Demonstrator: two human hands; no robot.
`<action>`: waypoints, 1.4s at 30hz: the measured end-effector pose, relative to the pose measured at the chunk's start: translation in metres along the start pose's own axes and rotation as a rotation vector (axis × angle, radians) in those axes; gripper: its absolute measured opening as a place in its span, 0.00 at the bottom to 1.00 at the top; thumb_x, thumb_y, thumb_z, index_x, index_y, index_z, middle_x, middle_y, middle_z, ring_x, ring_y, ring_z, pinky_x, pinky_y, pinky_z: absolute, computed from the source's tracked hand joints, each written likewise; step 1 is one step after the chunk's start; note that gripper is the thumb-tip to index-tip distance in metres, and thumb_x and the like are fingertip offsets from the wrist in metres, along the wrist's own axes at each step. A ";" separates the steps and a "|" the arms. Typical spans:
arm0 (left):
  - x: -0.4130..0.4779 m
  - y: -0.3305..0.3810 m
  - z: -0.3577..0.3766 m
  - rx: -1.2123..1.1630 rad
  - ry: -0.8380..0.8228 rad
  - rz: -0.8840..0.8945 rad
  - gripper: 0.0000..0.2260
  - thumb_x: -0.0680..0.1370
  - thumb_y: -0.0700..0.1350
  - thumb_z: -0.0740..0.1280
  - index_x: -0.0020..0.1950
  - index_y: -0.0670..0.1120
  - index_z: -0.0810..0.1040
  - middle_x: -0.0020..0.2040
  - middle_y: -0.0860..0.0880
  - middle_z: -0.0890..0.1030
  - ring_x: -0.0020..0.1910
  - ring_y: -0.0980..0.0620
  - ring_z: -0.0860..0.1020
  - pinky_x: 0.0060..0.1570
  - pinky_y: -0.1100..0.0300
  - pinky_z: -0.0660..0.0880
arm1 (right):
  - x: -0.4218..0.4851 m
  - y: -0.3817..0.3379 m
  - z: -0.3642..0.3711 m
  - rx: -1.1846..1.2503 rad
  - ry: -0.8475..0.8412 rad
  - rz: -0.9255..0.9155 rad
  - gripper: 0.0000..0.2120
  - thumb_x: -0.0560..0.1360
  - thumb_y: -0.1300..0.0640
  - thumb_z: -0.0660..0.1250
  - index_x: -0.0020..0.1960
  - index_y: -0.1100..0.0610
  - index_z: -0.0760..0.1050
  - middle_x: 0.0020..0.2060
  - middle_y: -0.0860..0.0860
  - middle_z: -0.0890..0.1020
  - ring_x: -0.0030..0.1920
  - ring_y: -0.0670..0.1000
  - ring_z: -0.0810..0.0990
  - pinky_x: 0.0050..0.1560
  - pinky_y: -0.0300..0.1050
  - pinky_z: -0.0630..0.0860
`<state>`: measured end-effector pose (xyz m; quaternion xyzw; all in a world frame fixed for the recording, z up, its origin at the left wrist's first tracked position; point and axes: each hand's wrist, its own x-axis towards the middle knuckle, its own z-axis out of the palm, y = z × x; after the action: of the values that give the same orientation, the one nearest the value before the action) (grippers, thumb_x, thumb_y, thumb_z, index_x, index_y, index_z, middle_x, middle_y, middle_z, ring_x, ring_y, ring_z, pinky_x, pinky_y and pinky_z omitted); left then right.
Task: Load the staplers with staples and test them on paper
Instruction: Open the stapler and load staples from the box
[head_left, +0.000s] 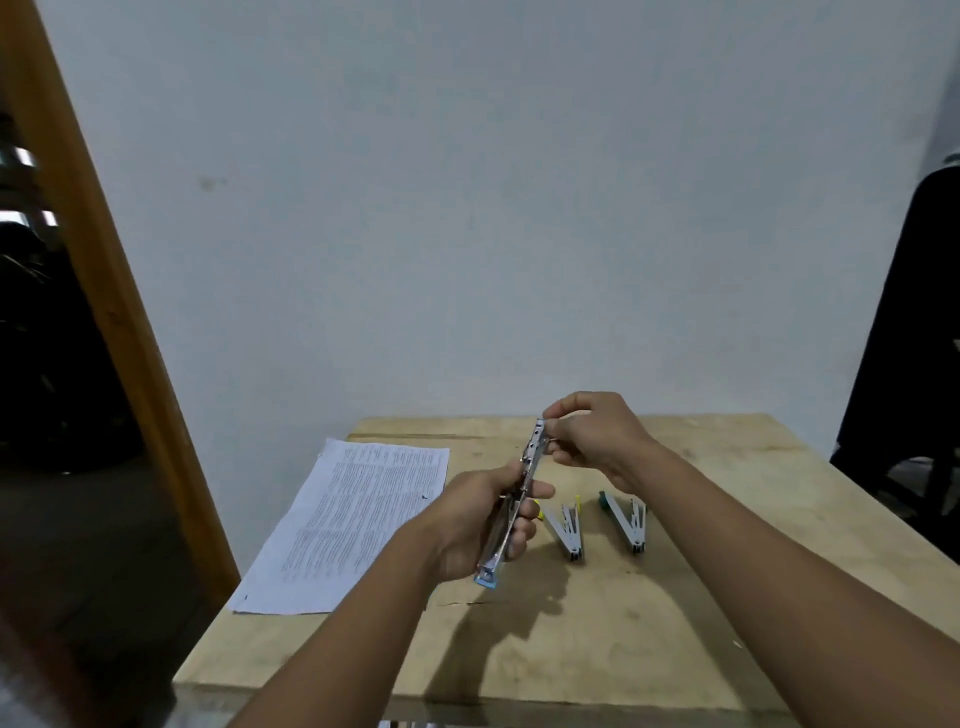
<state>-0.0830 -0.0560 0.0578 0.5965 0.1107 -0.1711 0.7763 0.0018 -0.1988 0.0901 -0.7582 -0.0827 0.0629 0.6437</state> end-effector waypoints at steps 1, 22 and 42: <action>0.001 -0.003 0.003 -0.043 0.030 0.004 0.19 0.83 0.54 0.55 0.47 0.41 0.77 0.31 0.50 0.71 0.25 0.55 0.69 0.22 0.66 0.66 | 0.001 0.002 0.000 -0.121 0.039 -0.056 0.04 0.74 0.67 0.70 0.43 0.60 0.79 0.36 0.57 0.82 0.32 0.51 0.80 0.35 0.43 0.78; 0.005 -0.017 -0.011 -0.369 -0.017 0.041 0.12 0.82 0.49 0.58 0.42 0.44 0.70 0.28 0.51 0.63 0.20 0.57 0.60 0.16 0.68 0.55 | 0.008 -0.001 0.022 -0.632 -0.093 -0.319 0.11 0.75 0.61 0.69 0.35 0.52 0.79 0.33 0.48 0.81 0.37 0.49 0.79 0.44 0.44 0.76; 0.025 -0.024 -0.022 -0.489 0.091 0.025 0.18 0.84 0.50 0.55 0.36 0.45 0.68 0.23 0.53 0.60 0.16 0.58 0.58 0.14 0.70 0.52 | -0.002 0.016 0.042 -0.545 -0.254 -0.393 0.10 0.74 0.65 0.65 0.42 0.51 0.79 0.29 0.43 0.81 0.32 0.39 0.77 0.41 0.39 0.73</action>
<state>-0.0695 -0.0436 0.0212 0.3992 0.1763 -0.1028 0.8939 -0.0075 -0.1612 0.0678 -0.8577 -0.3199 0.0071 0.4024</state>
